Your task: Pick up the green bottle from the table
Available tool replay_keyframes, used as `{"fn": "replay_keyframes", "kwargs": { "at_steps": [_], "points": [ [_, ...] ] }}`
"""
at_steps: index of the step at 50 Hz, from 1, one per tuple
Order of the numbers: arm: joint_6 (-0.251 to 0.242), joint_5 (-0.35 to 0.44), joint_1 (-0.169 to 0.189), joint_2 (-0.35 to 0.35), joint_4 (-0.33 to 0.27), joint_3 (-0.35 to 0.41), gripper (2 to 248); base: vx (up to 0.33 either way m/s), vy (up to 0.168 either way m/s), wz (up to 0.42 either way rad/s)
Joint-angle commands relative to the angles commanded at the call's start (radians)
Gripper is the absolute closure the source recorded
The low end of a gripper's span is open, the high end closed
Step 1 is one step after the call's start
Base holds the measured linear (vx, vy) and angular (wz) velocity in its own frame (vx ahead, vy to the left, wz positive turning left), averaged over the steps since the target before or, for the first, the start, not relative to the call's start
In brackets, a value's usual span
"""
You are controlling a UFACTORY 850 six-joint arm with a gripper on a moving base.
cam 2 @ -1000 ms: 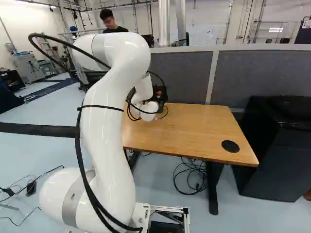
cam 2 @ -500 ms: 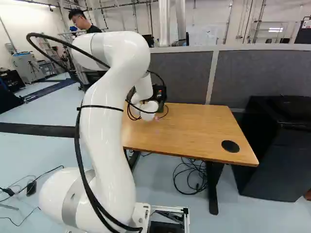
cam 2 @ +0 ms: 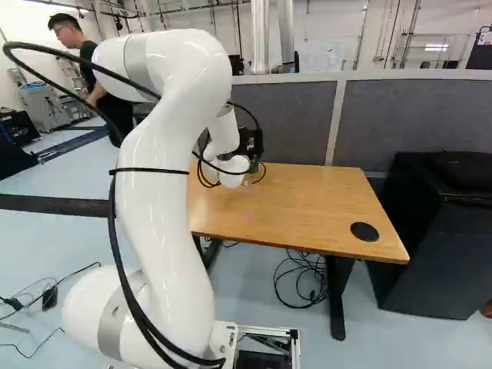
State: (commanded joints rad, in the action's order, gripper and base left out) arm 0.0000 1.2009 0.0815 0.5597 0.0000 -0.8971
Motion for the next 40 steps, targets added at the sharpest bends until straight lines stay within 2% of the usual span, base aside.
{"fn": "replay_keyframes", "kwargs": {
  "at_steps": [40],
  "points": [
    [0.0, -0.094, -0.002, -0.266, 0.0, 0.234, 133, 0.0, 0.0, 0.0]
  ]
}}
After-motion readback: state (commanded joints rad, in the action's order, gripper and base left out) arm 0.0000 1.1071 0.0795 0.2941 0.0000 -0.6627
